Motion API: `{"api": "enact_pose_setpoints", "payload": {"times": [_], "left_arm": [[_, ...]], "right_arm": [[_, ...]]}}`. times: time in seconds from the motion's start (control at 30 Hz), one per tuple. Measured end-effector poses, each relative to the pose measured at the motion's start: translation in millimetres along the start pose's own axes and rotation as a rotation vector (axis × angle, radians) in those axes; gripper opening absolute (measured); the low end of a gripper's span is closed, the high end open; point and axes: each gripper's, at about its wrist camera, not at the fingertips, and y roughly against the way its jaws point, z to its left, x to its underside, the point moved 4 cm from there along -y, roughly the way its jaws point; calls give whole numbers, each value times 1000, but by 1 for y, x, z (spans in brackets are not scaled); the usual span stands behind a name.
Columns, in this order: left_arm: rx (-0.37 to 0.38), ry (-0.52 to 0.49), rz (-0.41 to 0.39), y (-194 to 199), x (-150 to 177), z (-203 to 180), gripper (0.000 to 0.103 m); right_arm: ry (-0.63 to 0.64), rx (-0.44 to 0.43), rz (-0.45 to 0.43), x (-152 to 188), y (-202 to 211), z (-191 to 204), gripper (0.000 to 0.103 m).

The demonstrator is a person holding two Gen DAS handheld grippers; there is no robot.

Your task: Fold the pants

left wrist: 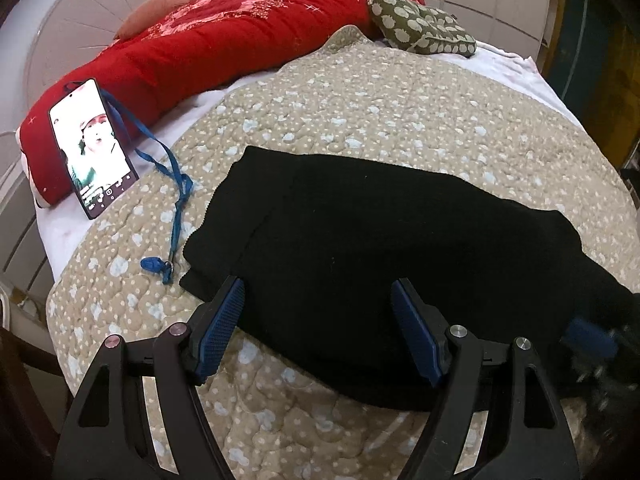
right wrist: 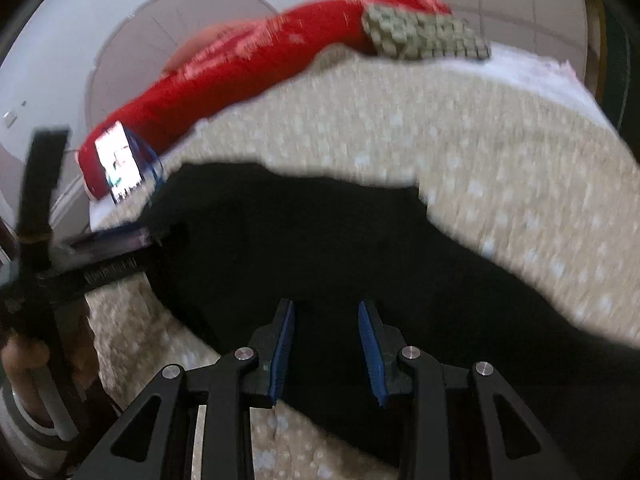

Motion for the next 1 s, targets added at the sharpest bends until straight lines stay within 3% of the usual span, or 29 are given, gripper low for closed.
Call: {"api": "enact_pose_setpoints", "payload": {"times": [0.3, 0.47, 0.7, 0.83, 0.93, 1.0], "left_arm": [[-4, 1, -9, -1, 1, 1, 76], [-6, -1, -13, 3, 1, 1, 76], [112, -19, -45, 32, 6, -17, 76], [162, -74, -3, 27, 21, -45, 76], [96, -134, -4, 20, 27, -61, 76], [94, -153, -10, 25, 25, -67, 76]], "right_arm": [[-3, -6, -1, 7, 13, 0, 32], [6, 18, -52, 0, 35, -2, 32], [-14, 124, -83, 14, 60, -29, 32], [-103, 156, -52, 42, 58, -65, 32], [-134, 109, -83, 54, 56, -78, 32], [-184, 58, -95, 57, 67, -87, 32]]}}
